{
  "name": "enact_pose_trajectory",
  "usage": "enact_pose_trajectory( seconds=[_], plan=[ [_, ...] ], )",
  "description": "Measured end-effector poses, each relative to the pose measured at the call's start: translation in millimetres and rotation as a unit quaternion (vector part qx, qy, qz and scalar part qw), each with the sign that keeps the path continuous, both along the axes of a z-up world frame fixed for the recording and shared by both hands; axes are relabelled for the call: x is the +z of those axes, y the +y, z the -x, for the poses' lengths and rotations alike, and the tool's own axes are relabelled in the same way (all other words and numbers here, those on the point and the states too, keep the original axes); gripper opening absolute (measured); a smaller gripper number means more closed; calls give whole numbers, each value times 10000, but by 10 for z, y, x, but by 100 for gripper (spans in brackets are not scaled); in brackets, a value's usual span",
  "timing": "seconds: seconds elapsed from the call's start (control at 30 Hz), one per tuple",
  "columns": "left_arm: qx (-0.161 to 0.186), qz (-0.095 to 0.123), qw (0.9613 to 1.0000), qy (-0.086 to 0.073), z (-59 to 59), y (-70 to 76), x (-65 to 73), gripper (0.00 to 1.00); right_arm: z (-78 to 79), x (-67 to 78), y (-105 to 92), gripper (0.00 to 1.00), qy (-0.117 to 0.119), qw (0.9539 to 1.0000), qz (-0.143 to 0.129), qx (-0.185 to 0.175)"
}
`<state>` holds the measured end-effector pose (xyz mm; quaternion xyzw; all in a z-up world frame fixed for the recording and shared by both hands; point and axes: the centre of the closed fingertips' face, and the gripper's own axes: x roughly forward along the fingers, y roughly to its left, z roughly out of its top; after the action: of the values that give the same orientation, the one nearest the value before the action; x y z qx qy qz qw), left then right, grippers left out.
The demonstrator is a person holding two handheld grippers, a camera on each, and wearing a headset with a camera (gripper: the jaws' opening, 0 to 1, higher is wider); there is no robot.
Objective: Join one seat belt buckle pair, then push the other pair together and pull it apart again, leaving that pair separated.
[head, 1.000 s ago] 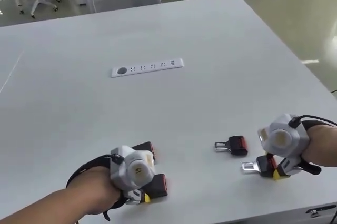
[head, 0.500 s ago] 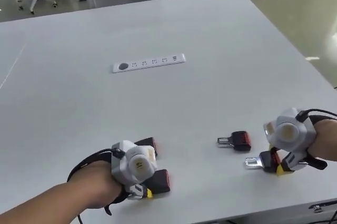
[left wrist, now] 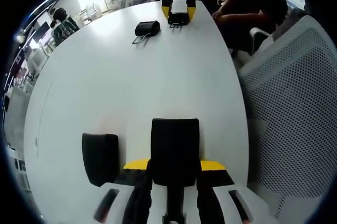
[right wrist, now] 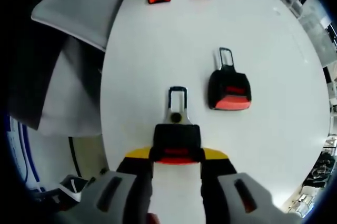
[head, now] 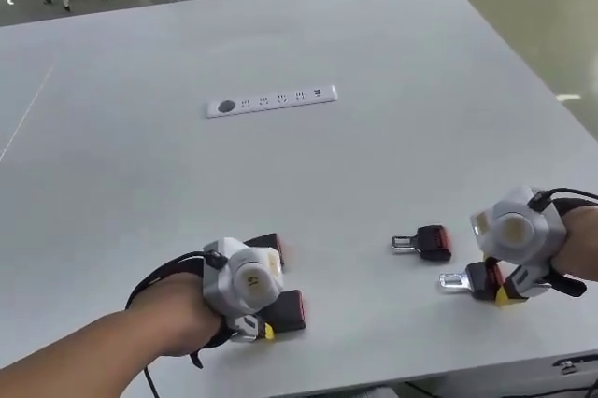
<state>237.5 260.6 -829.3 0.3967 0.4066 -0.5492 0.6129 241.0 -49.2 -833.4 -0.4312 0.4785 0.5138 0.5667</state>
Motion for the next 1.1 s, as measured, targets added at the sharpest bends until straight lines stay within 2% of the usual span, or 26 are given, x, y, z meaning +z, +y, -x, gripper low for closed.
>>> enact_pose_trajectory(
  seconds=[0.17, 0.57, 0.77, 1.1],
  plan=[
    [-9, 57, 10000, -13, 2, 5, 3, 33, 9, 4, 17, 35, -2, 10000, 7, -32],
    [-4, 42, 10000, -1, -1, -2, 5, 33, -3, 4, 19, 35, -9, 10000, -59, -71],
    [-9, 35, 10000, -2, 0, 0, 7, 33, -28, 23, 174, 35, -69, 9989, -389, -268],
    [-36, 70, 10000, -11, -1, 2, 8, 33, 8, 28, 606, 35, -166, 9948, -935, -377]
  ],
)
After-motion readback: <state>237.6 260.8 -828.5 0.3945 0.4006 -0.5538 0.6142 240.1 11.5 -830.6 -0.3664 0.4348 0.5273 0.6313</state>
